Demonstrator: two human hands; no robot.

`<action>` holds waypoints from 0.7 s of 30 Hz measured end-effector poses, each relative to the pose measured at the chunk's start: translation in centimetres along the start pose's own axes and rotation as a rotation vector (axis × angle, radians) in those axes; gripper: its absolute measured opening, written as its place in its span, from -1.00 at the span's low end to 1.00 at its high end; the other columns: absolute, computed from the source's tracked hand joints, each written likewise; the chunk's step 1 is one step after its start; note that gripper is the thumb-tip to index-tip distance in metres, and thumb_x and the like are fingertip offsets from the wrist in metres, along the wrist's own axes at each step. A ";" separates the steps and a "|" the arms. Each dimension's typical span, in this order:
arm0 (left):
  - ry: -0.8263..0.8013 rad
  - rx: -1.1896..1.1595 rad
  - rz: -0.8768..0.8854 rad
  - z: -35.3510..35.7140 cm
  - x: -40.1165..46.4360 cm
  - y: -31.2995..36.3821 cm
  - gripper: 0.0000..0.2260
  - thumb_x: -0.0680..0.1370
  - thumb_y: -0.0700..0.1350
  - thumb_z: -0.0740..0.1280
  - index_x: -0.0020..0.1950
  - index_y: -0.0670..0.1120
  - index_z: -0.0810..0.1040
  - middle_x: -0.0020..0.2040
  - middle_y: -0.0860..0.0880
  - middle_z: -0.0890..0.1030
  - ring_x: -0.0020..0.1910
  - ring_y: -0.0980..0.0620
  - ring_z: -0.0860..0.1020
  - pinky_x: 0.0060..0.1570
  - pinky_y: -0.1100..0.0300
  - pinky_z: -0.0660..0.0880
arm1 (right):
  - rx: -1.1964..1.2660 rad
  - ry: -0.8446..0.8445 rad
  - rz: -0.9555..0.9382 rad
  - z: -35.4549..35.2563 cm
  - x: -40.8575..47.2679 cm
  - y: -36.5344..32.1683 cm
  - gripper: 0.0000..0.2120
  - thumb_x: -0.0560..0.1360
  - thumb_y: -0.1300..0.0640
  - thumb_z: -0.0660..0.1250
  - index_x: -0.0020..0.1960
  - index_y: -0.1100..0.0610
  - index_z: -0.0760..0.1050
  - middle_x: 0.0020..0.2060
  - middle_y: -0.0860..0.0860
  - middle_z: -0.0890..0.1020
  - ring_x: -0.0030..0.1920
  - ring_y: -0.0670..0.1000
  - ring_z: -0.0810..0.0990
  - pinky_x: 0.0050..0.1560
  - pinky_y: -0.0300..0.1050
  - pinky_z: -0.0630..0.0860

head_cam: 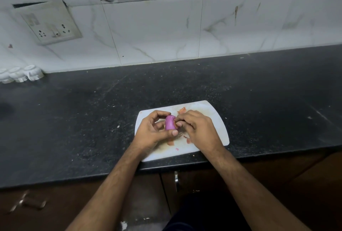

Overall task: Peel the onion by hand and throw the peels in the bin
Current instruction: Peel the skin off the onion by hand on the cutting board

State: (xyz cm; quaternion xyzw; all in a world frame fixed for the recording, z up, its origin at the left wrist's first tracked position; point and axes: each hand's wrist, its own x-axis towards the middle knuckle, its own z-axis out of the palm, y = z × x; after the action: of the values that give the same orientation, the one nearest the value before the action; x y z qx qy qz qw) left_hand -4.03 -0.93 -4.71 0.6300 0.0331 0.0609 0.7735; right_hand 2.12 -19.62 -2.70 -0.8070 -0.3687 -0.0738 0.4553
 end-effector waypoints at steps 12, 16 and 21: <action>0.013 0.135 0.084 0.7 -0.4 0.1 -0.53 0.45 -0.25 0.61 0.34 -0.15 0.64 0.22 -0.29 0.64 0.07 -0.26 0.71 -0.20 -0.07 0.68 | -0.311 -0.087 -0.017 0.7 0.5 -0.3 -0.87 0.61 0.24 0.24 0.03 0.01 0.45 -0.01 -0.11 0.53 0.00 -0.03 0.36 0.04 0.03 0.43; -0.002 0.129 0.086 0.6 -0.2 0.1 -0.56 0.53 -0.15 0.57 0.40 -0.13 0.63 0.21 -0.28 0.66 -0.03 -0.19 0.72 -0.07 -0.05 0.66 | -0.059 -0.120 -0.011 0.7 0.5 -0.4 -0.81 0.67 0.18 0.20 -0.04 -0.10 0.38 -0.06 -0.22 0.47 0.03 -0.07 0.36 0.05 -0.11 0.41; 0.125 -0.103 0.084 0.1 -0.4 0.8 -0.64 0.52 -0.11 0.56 0.30 -0.11 0.66 0.18 -0.05 0.72 0.11 -0.09 0.72 0.11 0.04 0.68 | 0.057 -0.092 0.070 0.2 -0.4 0.3 -0.84 0.69 0.17 0.19 -0.02 -0.04 0.43 -0.01 -0.17 0.53 0.09 -0.06 0.41 -0.08 -0.03 0.58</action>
State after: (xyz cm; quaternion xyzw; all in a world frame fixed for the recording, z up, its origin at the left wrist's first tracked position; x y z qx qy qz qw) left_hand -4.44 -0.97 -3.91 0.5852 0.0515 0.1341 0.7981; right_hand 1.98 -19.79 -3.24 -0.8087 -0.3626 -0.0102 0.4630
